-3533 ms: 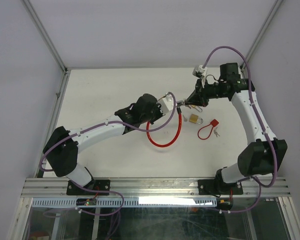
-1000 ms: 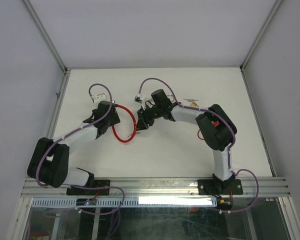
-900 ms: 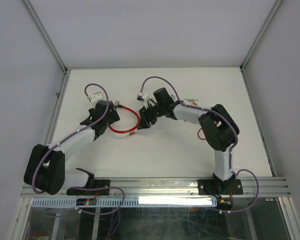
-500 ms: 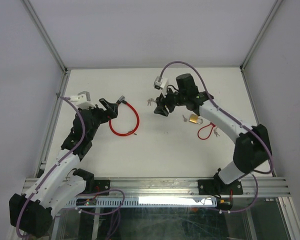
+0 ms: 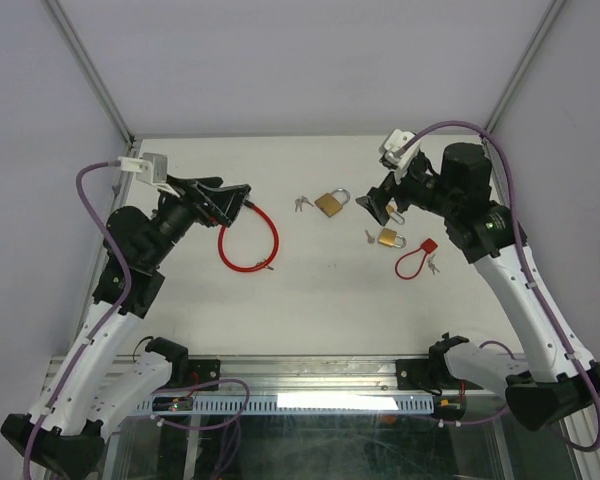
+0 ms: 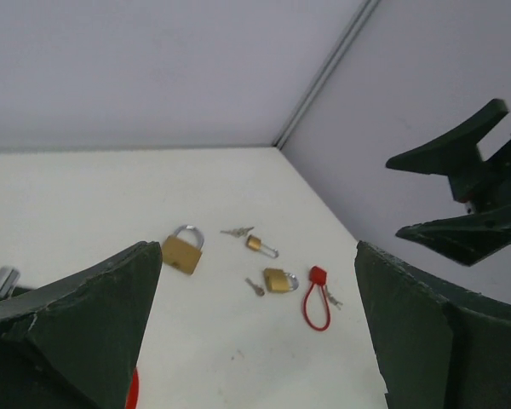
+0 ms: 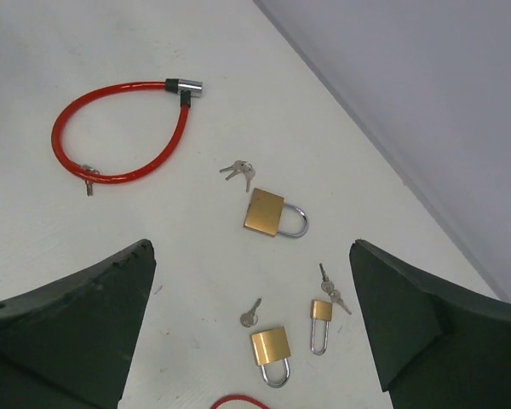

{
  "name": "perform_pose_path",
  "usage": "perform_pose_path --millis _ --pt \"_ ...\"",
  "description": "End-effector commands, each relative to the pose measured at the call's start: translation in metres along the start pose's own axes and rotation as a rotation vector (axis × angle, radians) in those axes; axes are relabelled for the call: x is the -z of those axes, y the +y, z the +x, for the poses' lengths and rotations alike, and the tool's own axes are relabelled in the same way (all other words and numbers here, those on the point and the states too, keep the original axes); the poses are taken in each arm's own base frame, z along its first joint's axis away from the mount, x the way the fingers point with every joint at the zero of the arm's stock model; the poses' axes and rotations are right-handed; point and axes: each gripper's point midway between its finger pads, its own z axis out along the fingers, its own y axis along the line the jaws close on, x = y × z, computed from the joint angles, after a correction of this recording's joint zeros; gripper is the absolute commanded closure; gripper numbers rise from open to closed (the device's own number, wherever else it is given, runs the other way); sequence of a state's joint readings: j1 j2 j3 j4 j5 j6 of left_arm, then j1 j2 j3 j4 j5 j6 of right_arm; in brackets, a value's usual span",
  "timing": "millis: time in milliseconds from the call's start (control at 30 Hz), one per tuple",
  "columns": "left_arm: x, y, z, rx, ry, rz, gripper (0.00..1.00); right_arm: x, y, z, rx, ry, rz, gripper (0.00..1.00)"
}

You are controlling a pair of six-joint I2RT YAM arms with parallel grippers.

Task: Lock with the key
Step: Reset both arms

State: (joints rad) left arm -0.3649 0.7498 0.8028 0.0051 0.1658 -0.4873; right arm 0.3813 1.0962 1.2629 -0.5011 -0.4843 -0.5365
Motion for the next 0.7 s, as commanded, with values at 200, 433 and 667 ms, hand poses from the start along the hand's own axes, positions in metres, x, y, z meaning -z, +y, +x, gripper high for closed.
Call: perform_pose_path --millis 200,433,667 --pt "0.022 -0.090 -0.072 -0.137 -0.038 0.297 0.01 0.065 -0.020 -0.068 -0.185 -0.119 0.221 0.01" --pt "0.036 -0.092 -0.086 -0.215 -0.062 0.266 0.01 0.078 -0.040 -0.076 -0.328 -0.183 0.371 0.01" --pt "0.035 -0.087 -0.080 -0.236 -0.043 0.255 0.01 0.088 -0.045 -0.082 -0.302 -0.194 0.407 0.01"
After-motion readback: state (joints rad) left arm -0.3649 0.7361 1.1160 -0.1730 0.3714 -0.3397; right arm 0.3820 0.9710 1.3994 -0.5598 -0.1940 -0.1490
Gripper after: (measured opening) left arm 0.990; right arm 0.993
